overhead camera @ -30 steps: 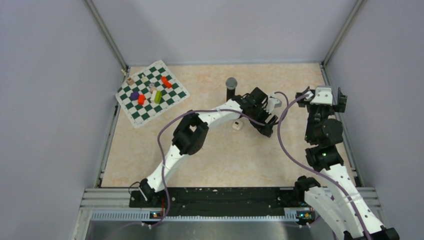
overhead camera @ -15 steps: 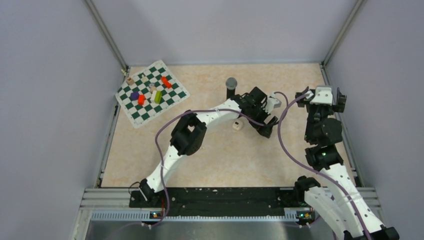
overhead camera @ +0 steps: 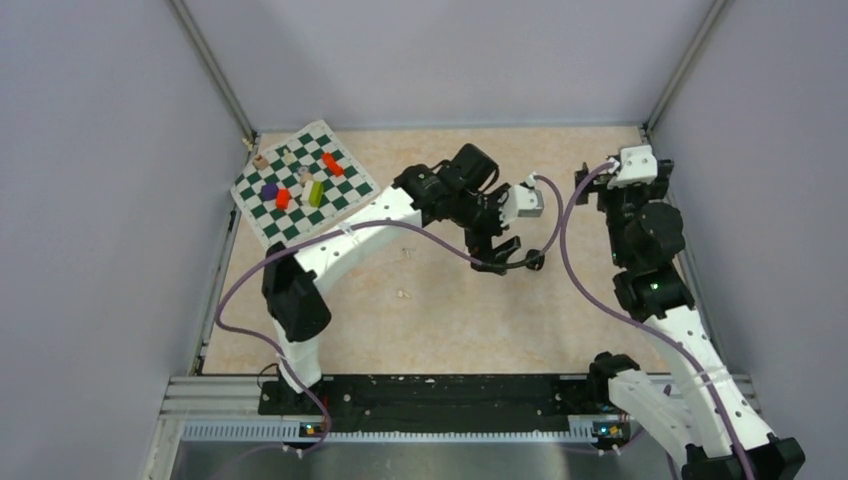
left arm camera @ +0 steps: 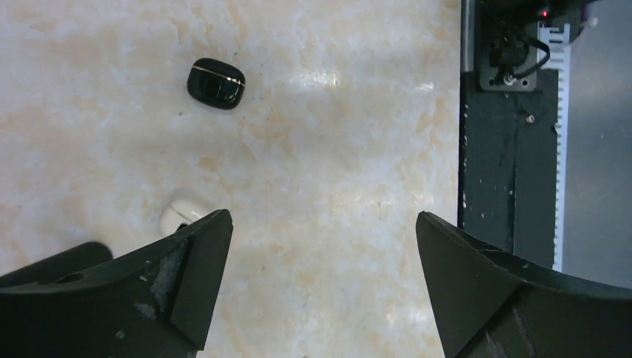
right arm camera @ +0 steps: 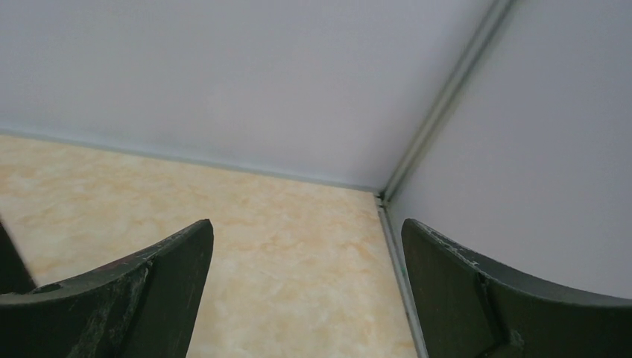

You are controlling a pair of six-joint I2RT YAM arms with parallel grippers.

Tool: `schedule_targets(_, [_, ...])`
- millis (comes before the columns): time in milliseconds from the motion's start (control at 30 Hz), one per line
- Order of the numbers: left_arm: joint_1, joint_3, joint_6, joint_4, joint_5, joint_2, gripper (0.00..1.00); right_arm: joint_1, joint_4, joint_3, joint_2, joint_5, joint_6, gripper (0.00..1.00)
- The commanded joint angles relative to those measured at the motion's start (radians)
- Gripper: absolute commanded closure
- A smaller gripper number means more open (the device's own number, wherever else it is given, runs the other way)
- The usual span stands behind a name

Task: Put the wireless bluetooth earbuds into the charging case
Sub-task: Place the charging case at the center of the board, then pick up the charging case at the center of the board.

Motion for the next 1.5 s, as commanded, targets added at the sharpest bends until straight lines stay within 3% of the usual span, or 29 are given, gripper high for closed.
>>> schedule_targets(0, [0.006,-0.032,0.159,-0.214,-0.080,-0.119,0.01,-0.005,-0.161,0.101,0.075,-0.360,0.045,0.05])
schedule_targets(100, [0.013,-0.086,0.099,-0.200,-0.294,-0.192,0.01,-0.004,-0.262,0.130,0.125,-0.627,0.008,0.05])
schedule_targets(167, [0.043,-0.193,0.072,-0.106,-0.373,-0.288,0.01,-0.002,-0.304,0.149,0.166,-0.713,0.016,0.05])
schedule_targets(267, [0.098,-0.356,0.036,0.068,-0.462,-0.463,0.01,0.012,-0.352,0.179,0.242,-0.764,0.006,0.05])
schedule_targets(400, [0.194,-0.457,-0.002,0.191,-0.605,-0.602,0.01,0.055,-0.375,0.210,0.346,-0.743,-0.021,0.05])
schedule_targets(600, [0.472,-0.695,-0.115,0.443,-0.338,-0.796,0.01,0.149,-0.343,0.212,0.449,-0.691,-0.053,0.04])
schedule_targets(700, [0.490,-0.823,-0.123,0.615,-0.347,-0.916,0.01,0.174,-0.352,0.225,0.513,-0.705,-0.040,0.04])
schedule_targets(800, [0.503,-0.833,-0.158,0.611,-0.331,-0.934,0.01,0.187,-0.331,0.206,0.574,-0.727,-0.016,0.04])
schedule_targets(1033, [0.559,-1.019,-0.216,0.767,-0.193,-1.028,0.01,0.217,-0.242,0.144,0.706,-0.722,0.032,0.02])
schedule_targets(1467, [0.586,-1.021,-0.226,0.736,0.041,-1.031,0.01,0.304,-0.308,0.234,0.910,-0.548,-0.003,0.02])
